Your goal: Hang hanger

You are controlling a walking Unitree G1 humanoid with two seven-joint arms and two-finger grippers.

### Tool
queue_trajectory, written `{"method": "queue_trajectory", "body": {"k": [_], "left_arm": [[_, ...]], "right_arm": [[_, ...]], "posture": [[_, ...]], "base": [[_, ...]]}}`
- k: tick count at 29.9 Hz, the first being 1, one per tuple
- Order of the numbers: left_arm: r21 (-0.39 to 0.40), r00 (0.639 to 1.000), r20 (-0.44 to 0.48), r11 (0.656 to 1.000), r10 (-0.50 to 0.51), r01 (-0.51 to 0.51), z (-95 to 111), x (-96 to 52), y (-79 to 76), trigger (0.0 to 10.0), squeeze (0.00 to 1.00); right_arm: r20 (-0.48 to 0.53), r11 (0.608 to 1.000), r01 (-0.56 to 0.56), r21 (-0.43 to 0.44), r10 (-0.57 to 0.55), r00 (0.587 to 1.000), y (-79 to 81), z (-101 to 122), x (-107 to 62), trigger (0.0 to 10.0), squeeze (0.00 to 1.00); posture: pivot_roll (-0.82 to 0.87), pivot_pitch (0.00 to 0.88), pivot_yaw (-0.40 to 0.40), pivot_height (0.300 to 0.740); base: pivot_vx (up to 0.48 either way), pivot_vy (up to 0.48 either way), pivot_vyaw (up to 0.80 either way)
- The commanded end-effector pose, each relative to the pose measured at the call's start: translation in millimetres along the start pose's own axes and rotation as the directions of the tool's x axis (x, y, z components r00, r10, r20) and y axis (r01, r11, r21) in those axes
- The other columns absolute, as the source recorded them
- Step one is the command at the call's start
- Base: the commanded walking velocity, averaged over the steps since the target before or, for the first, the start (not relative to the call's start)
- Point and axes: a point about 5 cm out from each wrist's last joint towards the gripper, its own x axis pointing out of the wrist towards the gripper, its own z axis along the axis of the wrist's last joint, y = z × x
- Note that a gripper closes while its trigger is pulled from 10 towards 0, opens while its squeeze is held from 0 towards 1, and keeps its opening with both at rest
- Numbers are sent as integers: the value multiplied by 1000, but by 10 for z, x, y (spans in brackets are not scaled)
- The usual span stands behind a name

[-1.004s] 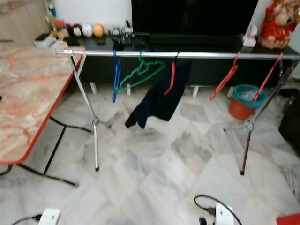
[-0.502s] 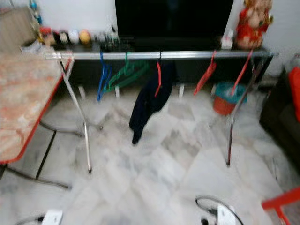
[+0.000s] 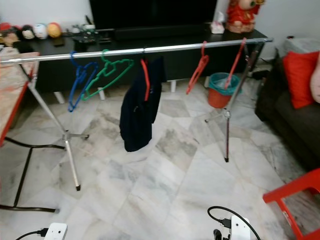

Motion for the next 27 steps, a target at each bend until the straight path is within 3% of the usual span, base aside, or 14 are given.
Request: {"method": "queue_trajectory", "body": {"k": [1,9,12,27], "left_arm": [[-8,1000,-14,1000,10,-11,-47,-12,23,10000,0],[28,1000,-12,1000,10,-9,-34,-7,8,10000,0],[17,1000,-9,1000,12,-12,-36,-7,7,10000,0],[10,1000,1,1000,17,-17,-4,1,-3,10000,0]], "right_arm": [[-15,1000,9,-5,-9,1000,-33,-20,-7,10000,0],[-14,1000,11,-7,-12,1000,-39,-15,-7,10000,0],[-15,1000,11,-8,-11,1000,-41,-16,-8,10000,0],[-17,1000,8,-17,-9,1000,-40,-18,-8,10000,0]], "posture": [[-16,0,-5,740],[-18,0,-5,740],[-17,0,-7,740],[-15,0,-9,740]], "base": [[0,0,-775],[0,-35,-773],[0,-472,-773],[0,0,-773]]}}
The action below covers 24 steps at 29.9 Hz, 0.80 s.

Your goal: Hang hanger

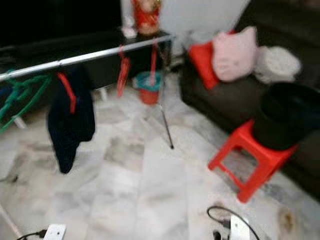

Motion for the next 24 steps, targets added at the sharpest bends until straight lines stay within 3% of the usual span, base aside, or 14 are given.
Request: {"method": "queue_trajectory", "body": {"k": [1,15,24], "left_arm": [[7,1000,0,1000,-15,15,2,7,-58,10000,0],[17,1000,1,1000,-15,15,7,3,-23,10000,0],[25,1000,9,999,-23,23,32,9,-35,10000,0]], "right_arm": [[7,1000,12,-12,-12,1000,-53,28,-4,10000,0],[7,1000,9,-14,-9,1000,-49,12,-8,10000,0],[16,1000,9,3,-9,1000,-34,7,-8,10000,0]], "posture": [[-15,0,-9,740],[-14,0,-11,740],[-16,0,-3,740]], "base": [[0,0,-769],[0,0,-759],[205,0,0]]}}
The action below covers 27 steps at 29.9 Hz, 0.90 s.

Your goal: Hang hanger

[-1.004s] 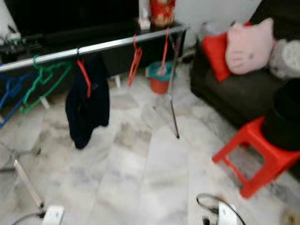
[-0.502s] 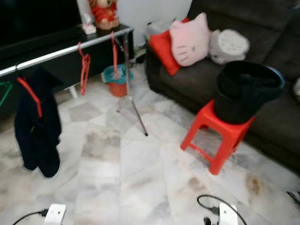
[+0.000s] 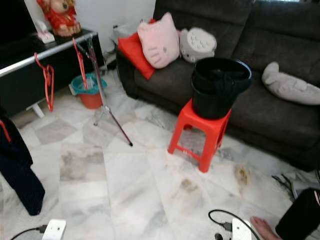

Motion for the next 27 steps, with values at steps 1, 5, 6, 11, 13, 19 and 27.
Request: {"method": "queue_trajectory", "body": {"k": [1,5,6,11,13,19,27], "left_arm": [[18,1000,-14,1000,-12,12,-38,-6,-12,10000,0],[19,1000,-12,1000,-14,14,-26,-2,-21,10000,0],[19,1000,-12,1000,-15,15,-24,-1,-22,10000,0],[18,1000,-11,1000,-17,17,-19,1,-30,10000,0],[17,1000,-12,1000,-18,18,-24,0,-30,10000,0],[18,1000,-17,1000,-19,19,-47,-7,-22,10000,0],[17,1000,-14,1000,-17,18,-38,-7,-6,10000,0]], "right_arm": [[12,1000,1,7,-1,1000,6,32,7,10000,0],[12,1000,0,10,0,1000,8,32,7,10000,0],[12,1000,0,10,-1,1000,8,32,7,10000,0],[12,1000,-1,10,1,1000,7,33,7,10000,0],[13,1000,-1,10,1,1000,8,34,7,10000,0],[11,1000,1,22,-1,1000,9,27,7,10000,0],[14,1000,-7,23,7,1000,25,36,11,10000,0]], "posture": [[-16,0,-2,740],[-15,0,-2,740],[-15,0,-2,740],[-12,0,-4,740],[-13,0,-6,740],[-13,0,-4,740],[-14,0,-5,740]], "base": [[315,0,0],[328,0,0],[334,0,0],[337,0,0],[339,0,0],[340,0,-193],[343,0,-794]]}}
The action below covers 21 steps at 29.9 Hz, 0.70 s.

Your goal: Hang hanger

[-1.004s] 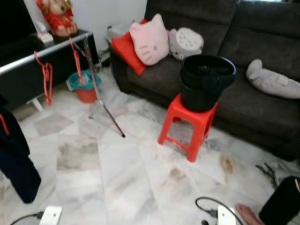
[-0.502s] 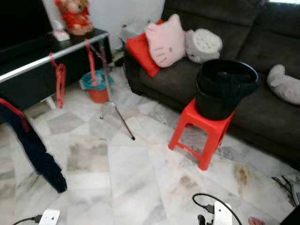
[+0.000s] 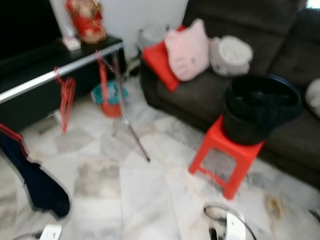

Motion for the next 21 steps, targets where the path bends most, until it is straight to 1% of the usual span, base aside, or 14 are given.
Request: {"method": "queue_trajectory", "body": {"k": [1,10,18,21], "left_arm": [[19,1000,-1,1000,21,-21,-12,-17,87,10000,0],[18,1000,-8,1000,14,-14,-26,-17,71,10000,0],[21,1000,-9,1000,20,-20,-10,-15,93,10000,0],[24,1000,-16,1000,17,-17,-20,-13,71,10000,0]], "right_arm": [[28,1000,-16,8,16,999,75,94,30,10000,0],[23,1000,-23,3,23,999,79,73,26,10000,0],[28,1000,-25,1,25,999,87,81,28,10000,0],[41,1000,-17,10,17,999,94,97,30,10000,0]], "posture": [[-15,0,-4,740],[-24,0,-9,740],[-34,0,-4,740],[-38,0,1,740]], "base": [[341,0,-788],[340,0,-780],[330,0,-763],[334,0,0]]}}
